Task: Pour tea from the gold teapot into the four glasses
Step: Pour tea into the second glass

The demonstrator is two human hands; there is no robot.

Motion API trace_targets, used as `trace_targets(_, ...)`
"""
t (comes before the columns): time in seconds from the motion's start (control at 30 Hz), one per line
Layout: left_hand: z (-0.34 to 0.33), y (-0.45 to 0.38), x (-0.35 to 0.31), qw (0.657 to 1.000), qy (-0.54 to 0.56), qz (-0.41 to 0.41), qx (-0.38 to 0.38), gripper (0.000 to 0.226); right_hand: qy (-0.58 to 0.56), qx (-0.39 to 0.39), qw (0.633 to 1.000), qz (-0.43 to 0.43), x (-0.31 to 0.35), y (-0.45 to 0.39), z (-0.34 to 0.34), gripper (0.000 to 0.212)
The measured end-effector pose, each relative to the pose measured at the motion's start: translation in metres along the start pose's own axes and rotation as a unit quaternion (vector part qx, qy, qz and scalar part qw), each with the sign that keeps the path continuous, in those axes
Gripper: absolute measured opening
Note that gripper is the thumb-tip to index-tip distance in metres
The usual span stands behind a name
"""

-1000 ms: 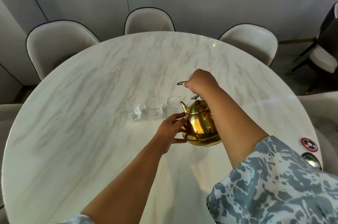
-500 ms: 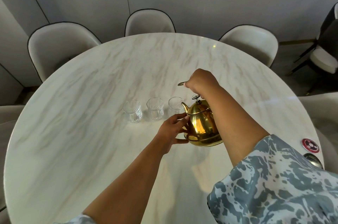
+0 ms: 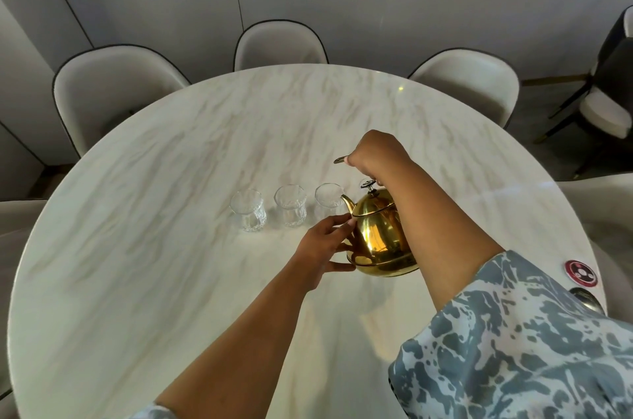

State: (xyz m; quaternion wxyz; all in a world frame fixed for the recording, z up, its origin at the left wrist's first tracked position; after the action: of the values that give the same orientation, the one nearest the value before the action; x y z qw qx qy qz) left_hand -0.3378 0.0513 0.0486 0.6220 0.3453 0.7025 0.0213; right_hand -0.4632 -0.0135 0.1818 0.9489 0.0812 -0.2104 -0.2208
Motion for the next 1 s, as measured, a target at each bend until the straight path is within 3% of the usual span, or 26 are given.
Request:
trace_targets(0.57,-0.0007,0.0022,-0.0017,1.000,0.003,0.004,0.002,0.039,-0.002,0.005,1.000,-0.001,0.0033,0.0009,0.0017,0.031)
trace_targets(1.0,-0.0004,0.0032,-0.0049,1.000,0.004,0.003,-0.003,0.040,0.001,0.011,1.000,0.011,0.0100,0.0020,0.0042,0.011)
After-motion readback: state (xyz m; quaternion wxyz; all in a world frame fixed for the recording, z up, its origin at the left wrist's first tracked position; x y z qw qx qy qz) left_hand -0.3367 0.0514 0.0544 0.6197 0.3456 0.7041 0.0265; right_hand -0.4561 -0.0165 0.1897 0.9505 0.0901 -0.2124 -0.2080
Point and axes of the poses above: each hand's wrist, its own y-axis away from the middle knuckle, its own z-axis out of the back of the hand, x = y × z, the point moved 4 cm from there along -y, towards the middle knuckle, and after that the axes turned 2 degrees about x, right-handed, at the moved point
